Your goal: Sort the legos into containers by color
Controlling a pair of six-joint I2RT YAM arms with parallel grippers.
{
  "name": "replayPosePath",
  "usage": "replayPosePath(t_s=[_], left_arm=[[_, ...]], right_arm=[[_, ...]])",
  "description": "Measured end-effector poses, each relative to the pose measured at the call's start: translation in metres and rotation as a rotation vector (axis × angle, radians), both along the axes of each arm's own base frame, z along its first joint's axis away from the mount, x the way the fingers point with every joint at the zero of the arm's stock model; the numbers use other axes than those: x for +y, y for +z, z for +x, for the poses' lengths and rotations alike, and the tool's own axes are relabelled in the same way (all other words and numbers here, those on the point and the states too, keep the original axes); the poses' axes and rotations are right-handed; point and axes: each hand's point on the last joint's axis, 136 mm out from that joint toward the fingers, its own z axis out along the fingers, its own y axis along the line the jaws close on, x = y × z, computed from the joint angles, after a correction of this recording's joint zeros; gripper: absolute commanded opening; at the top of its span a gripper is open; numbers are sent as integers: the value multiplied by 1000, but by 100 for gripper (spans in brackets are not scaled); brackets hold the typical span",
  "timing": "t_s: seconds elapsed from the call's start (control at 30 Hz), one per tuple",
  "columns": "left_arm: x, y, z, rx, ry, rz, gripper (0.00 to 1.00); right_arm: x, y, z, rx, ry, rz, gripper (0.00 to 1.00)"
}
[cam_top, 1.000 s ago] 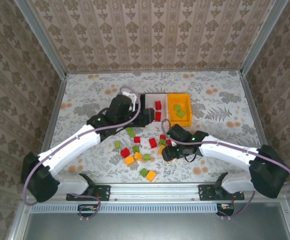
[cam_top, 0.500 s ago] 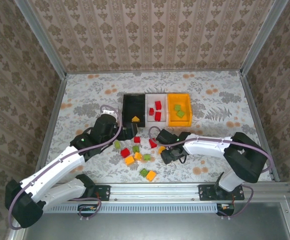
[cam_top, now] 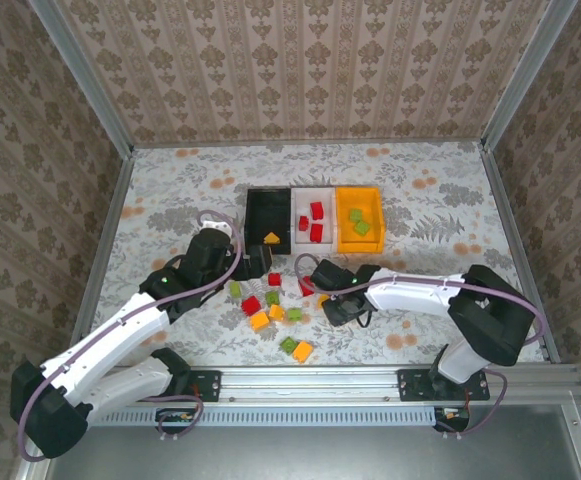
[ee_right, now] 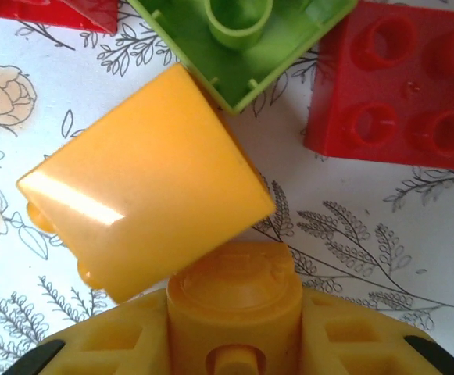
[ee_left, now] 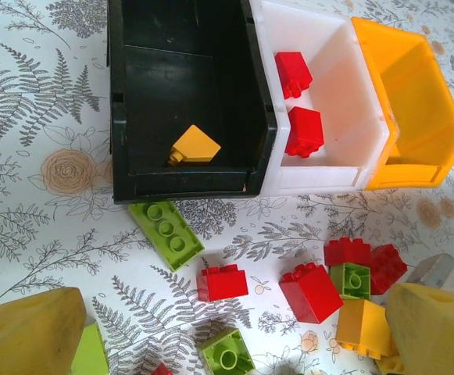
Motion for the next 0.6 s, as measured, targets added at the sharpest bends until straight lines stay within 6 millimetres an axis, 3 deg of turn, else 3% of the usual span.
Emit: replayPosePath(t_s=[0.17,0.3,0.43,0.6], left_arm=[[6,-5,-1,9,13,9,100],[16,-11,-5,22,30,22,100],[25,-19,-9,40,50,32,100],[36,-25,-17,56,74,30,100]], right_arm=[[4,29,2,-50,4,65,29],[33,69,22,-100,33,158,29],[89,116,70,-182,49,292,29],[143,137,137,-252,39,383,29]])
